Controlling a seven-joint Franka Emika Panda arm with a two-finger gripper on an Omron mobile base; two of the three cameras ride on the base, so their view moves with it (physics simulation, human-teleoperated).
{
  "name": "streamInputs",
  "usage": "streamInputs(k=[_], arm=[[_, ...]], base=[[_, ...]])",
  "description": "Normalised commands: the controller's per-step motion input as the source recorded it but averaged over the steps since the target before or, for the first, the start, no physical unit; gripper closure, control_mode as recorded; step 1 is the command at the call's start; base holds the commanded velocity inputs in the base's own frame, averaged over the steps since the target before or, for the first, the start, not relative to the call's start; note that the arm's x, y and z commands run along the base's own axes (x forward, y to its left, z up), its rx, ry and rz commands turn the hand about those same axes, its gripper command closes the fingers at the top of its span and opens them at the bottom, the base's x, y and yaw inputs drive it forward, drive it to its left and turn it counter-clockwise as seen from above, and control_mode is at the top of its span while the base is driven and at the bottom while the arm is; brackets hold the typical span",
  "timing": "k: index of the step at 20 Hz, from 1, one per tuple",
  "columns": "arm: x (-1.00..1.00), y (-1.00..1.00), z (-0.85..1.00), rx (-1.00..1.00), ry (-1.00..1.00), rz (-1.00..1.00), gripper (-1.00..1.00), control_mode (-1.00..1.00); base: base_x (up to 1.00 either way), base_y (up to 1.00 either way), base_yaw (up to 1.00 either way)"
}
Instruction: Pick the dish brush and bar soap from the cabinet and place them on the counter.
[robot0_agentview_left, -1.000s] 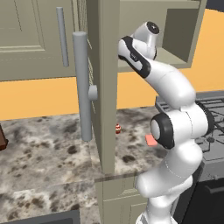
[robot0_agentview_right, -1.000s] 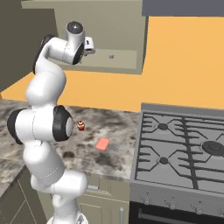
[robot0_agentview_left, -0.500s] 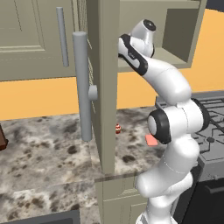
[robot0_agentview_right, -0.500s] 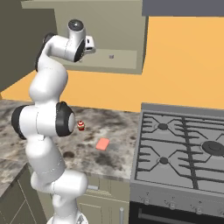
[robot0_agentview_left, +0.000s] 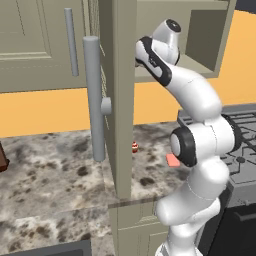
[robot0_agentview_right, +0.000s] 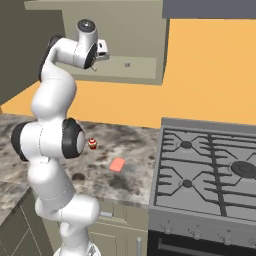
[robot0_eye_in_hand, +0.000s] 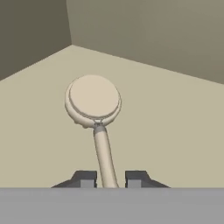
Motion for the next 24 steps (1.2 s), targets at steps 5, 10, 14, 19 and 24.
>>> streamInputs(k=[5, 10, 14, 19, 24], arm=[[-0.42, -0.13, -0.02, 0.0, -0.01, 0.01, 1.0, -1.0], [-0.53, -0.07, -0.02, -0.01, -0.01, 0.0, 1.0, -1.0], [-0.56, -0.11, -0.02, -0.02, 0.0, 0.0, 1.0, -1.0], [-0.59, -0.17, 0.0, -0.02, -0.01, 0.0, 1.0, -1.0], [-0.62, -0.2, -0.03, -0.02, -0.02, 0.0, 1.0, -1.0]], base=[[0.0, 0.0, 0.0], [0.0, 0.0, 0.0], [0.0, 0.0, 0.0], [0.0, 0.0, 0.0], [0.0, 0.0, 0.0]])
